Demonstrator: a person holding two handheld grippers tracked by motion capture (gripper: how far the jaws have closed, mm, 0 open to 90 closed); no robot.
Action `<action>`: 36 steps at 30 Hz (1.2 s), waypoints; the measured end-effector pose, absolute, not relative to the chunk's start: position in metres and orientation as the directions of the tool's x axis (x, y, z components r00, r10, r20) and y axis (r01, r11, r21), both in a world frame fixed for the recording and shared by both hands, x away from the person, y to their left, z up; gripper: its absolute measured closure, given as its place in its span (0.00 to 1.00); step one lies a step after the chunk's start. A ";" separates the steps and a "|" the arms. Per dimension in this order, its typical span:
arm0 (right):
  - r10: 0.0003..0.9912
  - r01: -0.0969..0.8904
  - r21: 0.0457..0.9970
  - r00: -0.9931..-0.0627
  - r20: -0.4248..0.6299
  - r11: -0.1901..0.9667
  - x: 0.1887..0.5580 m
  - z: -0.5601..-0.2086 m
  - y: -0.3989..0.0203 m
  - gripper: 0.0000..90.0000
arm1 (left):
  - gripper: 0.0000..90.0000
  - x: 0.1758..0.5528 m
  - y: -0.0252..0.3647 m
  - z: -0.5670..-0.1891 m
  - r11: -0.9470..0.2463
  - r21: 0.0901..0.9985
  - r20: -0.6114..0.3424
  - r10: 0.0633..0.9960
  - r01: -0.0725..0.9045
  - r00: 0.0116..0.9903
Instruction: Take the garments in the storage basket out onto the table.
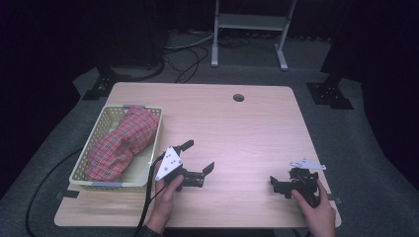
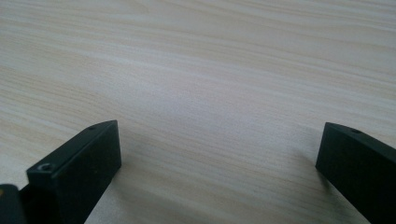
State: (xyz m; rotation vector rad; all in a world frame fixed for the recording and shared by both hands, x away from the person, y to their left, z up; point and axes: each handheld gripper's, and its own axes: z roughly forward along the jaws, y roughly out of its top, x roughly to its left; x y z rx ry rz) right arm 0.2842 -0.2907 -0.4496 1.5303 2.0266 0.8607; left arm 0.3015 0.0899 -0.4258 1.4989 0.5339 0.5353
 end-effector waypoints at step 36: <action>0.960 0.675 0.714 -0.278 0.012 0.187 0.284 -0.450 -0.291 0.00 | 0.01 0.302 0.089 -0.383 -0.001 1.000 0.000 0.617 0.001 0.787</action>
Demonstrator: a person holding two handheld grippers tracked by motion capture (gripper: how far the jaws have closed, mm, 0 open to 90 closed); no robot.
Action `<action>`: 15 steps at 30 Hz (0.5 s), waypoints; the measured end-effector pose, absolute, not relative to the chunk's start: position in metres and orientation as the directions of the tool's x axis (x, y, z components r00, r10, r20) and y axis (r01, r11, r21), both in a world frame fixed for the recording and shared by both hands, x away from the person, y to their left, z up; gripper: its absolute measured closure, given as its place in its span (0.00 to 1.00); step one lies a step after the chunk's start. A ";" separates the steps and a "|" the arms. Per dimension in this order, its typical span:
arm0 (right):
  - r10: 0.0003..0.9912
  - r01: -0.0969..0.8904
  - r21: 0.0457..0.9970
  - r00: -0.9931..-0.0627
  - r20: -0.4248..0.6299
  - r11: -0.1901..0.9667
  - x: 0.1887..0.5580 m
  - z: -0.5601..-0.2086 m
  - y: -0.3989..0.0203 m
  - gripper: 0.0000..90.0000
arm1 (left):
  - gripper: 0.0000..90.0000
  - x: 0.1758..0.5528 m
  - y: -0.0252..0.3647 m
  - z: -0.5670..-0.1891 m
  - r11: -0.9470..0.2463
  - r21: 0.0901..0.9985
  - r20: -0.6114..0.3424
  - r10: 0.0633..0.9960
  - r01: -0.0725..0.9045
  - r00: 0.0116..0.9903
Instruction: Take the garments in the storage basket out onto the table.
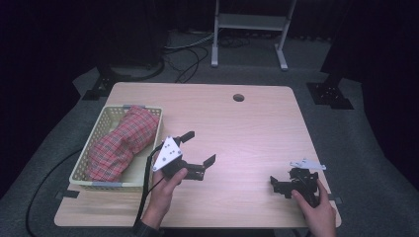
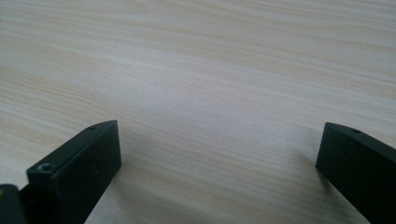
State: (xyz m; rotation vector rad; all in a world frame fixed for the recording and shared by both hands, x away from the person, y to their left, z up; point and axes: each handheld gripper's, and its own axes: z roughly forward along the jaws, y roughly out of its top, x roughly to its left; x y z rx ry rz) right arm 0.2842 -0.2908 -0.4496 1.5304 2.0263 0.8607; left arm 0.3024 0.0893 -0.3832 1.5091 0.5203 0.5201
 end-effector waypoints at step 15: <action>0.960 0.675 0.714 -0.278 0.012 0.187 0.284 -0.450 -0.291 0.00 | 0.01 0.305 0.091 -0.369 -0.017 1.000 -0.001 0.616 0.014 0.787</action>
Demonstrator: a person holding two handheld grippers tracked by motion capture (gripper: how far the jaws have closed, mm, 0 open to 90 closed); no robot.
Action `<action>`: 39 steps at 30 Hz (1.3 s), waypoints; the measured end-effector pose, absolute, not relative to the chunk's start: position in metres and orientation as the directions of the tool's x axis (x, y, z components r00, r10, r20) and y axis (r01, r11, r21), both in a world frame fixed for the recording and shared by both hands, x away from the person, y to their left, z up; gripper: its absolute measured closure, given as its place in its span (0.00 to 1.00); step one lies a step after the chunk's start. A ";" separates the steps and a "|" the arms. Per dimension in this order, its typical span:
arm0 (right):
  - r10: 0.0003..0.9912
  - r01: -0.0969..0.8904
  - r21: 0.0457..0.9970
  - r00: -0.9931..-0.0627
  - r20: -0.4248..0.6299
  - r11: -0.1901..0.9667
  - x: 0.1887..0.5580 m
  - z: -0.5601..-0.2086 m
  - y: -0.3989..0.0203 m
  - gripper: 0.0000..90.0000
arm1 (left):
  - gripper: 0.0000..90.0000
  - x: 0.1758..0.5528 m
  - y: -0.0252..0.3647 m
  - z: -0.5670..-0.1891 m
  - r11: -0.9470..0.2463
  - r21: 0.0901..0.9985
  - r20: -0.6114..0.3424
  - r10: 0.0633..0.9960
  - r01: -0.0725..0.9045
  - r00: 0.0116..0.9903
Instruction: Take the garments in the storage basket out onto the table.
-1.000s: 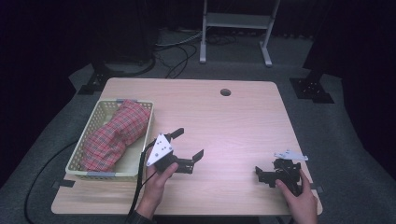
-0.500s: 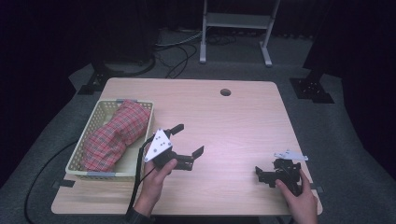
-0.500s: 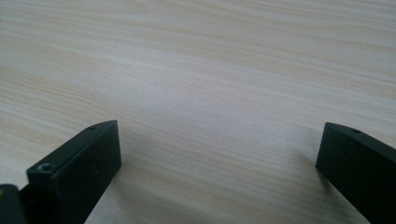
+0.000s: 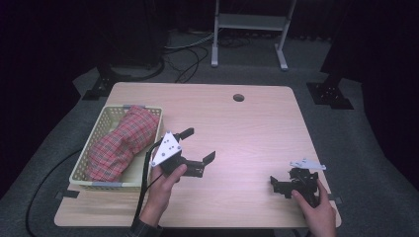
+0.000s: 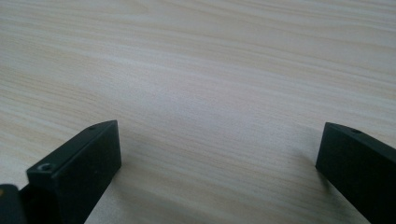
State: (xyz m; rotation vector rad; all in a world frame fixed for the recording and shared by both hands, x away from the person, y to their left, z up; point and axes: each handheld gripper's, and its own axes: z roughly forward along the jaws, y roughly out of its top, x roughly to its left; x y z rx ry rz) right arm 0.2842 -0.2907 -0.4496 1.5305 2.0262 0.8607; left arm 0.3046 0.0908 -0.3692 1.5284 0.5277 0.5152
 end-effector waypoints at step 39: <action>0.960 0.673 0.715 -0.279 0.010 0.188 0.284 -0.450 -0.291 0.00 | 0.01 0.310 0.091 -0.317 -0.026 1.000 0.010 0.600 0.007 0.800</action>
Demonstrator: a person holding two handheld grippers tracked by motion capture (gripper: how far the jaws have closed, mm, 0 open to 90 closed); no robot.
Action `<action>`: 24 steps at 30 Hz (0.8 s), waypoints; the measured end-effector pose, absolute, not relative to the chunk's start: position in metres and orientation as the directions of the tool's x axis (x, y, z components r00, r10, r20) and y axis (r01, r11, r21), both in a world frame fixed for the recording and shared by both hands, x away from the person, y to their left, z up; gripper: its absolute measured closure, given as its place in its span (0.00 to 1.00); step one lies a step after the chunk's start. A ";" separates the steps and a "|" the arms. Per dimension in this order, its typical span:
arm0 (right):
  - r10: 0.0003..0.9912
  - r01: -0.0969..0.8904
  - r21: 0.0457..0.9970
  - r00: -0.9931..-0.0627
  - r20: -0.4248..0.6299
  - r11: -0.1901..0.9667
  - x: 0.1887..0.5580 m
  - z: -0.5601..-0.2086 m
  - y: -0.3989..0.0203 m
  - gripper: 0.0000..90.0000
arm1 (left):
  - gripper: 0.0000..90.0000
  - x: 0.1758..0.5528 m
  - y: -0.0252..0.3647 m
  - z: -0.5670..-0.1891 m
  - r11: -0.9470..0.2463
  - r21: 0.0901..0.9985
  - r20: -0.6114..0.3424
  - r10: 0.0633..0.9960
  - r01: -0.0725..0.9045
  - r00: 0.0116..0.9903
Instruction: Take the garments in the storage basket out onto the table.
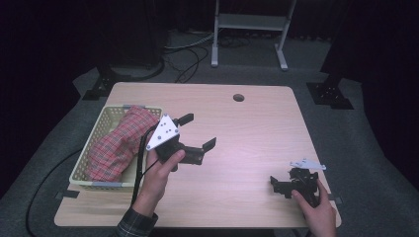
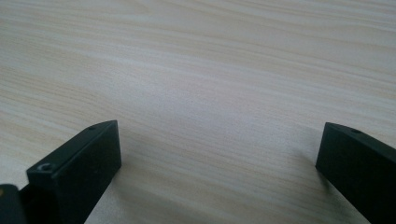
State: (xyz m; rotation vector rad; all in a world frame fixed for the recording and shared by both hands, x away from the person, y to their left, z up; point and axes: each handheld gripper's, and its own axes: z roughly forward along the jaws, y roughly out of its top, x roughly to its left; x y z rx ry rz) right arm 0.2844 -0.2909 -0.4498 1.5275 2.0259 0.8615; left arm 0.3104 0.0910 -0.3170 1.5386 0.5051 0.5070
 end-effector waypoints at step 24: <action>0.960 0.675 0.714 -0.278 0.012 0.187 0.284 -0.450 -0.291 0.00 | 0.01 0.315 0.096 -0.291 -0.033 0.999 0.007 0.582 0.016 0.813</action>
